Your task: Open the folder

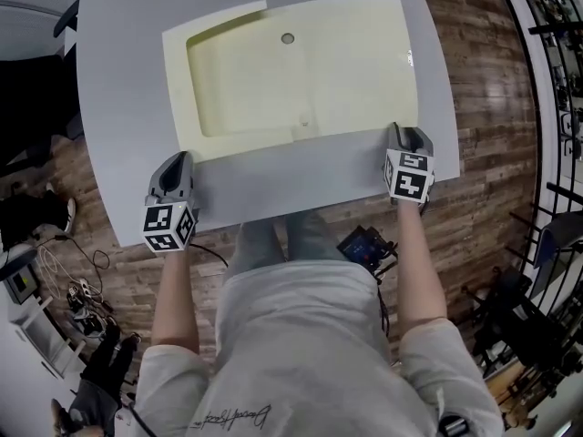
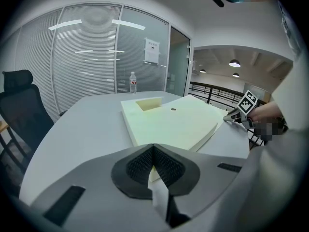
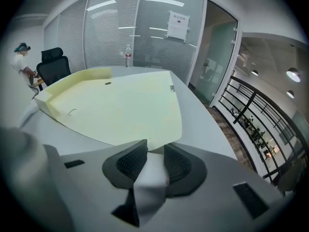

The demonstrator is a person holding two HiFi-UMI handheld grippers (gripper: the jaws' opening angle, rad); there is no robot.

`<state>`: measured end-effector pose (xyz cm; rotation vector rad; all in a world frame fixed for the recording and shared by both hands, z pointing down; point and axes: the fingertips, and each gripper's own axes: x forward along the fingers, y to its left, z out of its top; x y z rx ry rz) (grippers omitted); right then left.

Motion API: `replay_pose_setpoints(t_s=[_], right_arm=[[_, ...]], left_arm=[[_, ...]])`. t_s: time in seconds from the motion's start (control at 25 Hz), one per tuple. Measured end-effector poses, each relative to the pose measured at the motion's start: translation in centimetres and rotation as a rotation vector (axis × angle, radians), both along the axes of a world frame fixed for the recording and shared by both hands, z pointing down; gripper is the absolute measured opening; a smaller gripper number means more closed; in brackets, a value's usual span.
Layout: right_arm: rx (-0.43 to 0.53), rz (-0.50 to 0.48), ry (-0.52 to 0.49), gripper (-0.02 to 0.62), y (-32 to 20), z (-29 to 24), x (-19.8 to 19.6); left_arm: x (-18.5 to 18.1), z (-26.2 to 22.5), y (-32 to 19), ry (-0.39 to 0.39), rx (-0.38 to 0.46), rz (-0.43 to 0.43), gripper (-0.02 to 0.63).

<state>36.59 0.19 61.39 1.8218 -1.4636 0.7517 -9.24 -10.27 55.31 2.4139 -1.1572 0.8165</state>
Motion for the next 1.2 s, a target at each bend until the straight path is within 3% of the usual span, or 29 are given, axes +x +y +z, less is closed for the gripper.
replay_pose_setpoints(t_s=[0.2, 0.36, 0.6, 0.76, 1.04, 1.2], right_arm=[[0.005, 0.103, -0.037, 0.125, 0.3, 0.1, 0.6], [0.011, 0.165, -0.04, 0.185, 0.7, 0.0, 1.3], [0.008, 0.177, -0.003, 0.246, 0.8, -0.3, 2.1], [-0.009, 0.132, 0.022, 0.249, 0.6, -0.4, 2.0], [-0.046, 0.025, 0.057, 0.14, 0.0, -0.4, 0.7], [-0.046, 0.005, 0.028, 0.09, -0.1, -0.2, 0.2]], left_arm=[[0.1, -0.1, 0.2, 0.003, 0.0, -0.002, 0.009], [0.1, -0.1, 0.2, 0.007, 0.001, -0.005, 0.009], [0.2, -0.2, 0.2, 0.011, 0.003, -0.002, 0.009], [0.1, -0.3, 0.3, 0.013, 0.005, -0.001, 0.009], [0.2, -0.3, 0.4, 0.014, 0.0, 0.003, 0.009], [0.3, -0.4, 0.5, 0.016, 0.0, 0.003, 0.009]])
